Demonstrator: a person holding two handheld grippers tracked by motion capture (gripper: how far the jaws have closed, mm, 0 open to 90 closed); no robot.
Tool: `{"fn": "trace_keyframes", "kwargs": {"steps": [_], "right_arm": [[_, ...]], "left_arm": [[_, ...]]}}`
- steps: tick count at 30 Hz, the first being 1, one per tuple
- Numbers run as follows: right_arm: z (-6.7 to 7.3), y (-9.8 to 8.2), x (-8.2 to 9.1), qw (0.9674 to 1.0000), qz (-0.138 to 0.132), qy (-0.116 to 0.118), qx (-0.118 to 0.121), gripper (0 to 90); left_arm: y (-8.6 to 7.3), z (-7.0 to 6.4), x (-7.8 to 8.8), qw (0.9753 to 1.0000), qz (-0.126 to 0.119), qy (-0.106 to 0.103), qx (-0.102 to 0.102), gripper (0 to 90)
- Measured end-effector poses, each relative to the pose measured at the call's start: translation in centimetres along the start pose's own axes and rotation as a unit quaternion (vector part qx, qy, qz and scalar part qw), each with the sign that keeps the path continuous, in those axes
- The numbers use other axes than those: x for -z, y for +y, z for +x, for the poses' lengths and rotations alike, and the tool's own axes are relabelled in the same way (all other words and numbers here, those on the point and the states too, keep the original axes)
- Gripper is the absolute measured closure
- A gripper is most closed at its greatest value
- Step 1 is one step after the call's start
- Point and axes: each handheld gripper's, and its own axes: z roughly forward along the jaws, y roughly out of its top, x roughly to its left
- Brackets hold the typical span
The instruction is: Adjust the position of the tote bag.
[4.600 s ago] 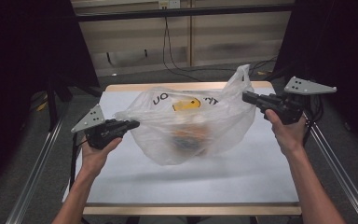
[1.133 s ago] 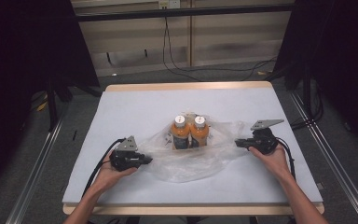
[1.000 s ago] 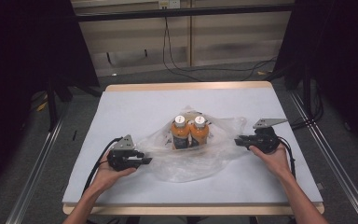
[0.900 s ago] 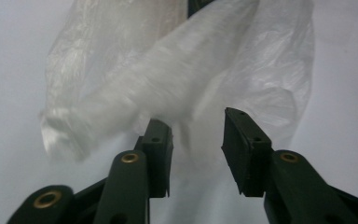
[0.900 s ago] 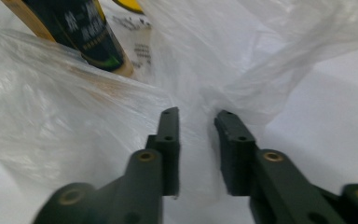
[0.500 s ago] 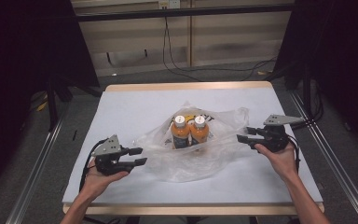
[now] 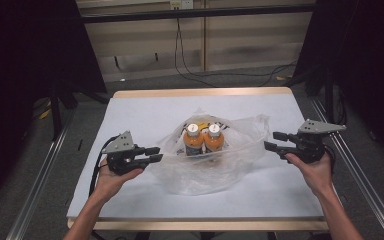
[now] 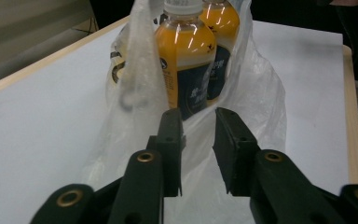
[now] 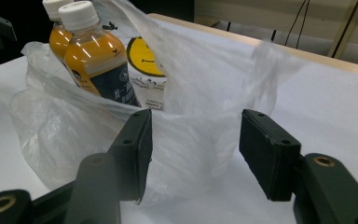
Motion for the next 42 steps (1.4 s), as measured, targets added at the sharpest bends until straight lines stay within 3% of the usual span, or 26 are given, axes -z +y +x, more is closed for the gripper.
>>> {"fn": "trace_keyframes", "kwargs": {"steps": [5,10,13,14,16,19,21,25,27,30,33,35,39,41,42], "right_arm": [[0.2,0.7,-0.5,0.9996,-0.001,0.027,0.007,61.4],[1.2,2.1,-3.8,0.9970,0.016,0.067,0.034,81.8],[1.8,2.8,-6.0,0.9943,0.039,0.084,0.052,88.6],[2.0,3.1,-6.9,0.9931,0.046,0.092,0.057,90.0],[2.2,3.5,-8.0,0.9910,0.061,0.099,0.065,90.0],[2.5,3.8,-9.8,0.9863,0.089,0.112,0.082,90.0],[2.7,3.7,-10.9,0.9839,0.105,0.117,0.085,90.0],[2.9,2.8,-12.9,0.9788,0.142,0.116,0.091,90.0],[3.0,2.4,-13.5,0.9762,0.156,0.118,0.093,90.0],[2.9,1.9,-14.0,0.9746,0.166,0.118,0.093,90.0],[2.8,1.5,-14.2,0.9722,0.180,0.114,0.098,90.0],[2.5,1.1,-14.6,0.9711,0.189,0.110,0.096,90.0],[2.1,0.1,-15.2,0.9658,0.214,0.100,0.106,90.0],[2.0,-0.2,-15.5,0.9639,0.223,0.098,0.108,90.0],[2.0,-0.3,-15.5,0.9629,0.227,0.097,0.109,90.0]], "left_arm": [[0.9,1.0,-1.5,1.0000,-0.002,-0.004,0.006,77.6],[1.8,0.9,-3.7,0.9995,0.013,-0.026,-0.011,86.9],[1.9,1.4,-5.0,0.9988,0.032,-0.032,-0.016,90.0],[1.9,1.5,-5.3,0.9988,0.037,-0.029,-0.013,90.0],[1.9,1.8,-5.9,0.9978,0.049,-0.042,-0.012,90.0],[1.7,1.6,-7.0,0.9950,0.088,-0.037,-0.031,90.0],[1.5,1.5,-7.5,0.9936,0.102,-0.034,-0.034,90.0],[1.2,1.8,-8.5,0.9915,0.123,-0.026,-0.035,90.0],[0.9,1.9,-8.9,0.9914,0.123,-0.035,-0.029,90.0],[0.5,1.8,-9.6,0.9868,0.153,-0.030,-0.045,89.5],[-0.2,1.7,-10.2,0.9844,0.168,-0.027,-0.046,89.1],[-0.4,1.9,-10.4,0.9780,0.197,-0.025,-0.064,89.2],[-1.1,2.0,-10.9,0.9763,0.210,-0.005,-0.053,89.5],[-1.4,2.4,-10.9,0.9724,0.228,-0.010,-0.047,89.3],[-1.7,2.5,-11.0,0.9720,0.231,-0.005,-0.044,89.2]]}}
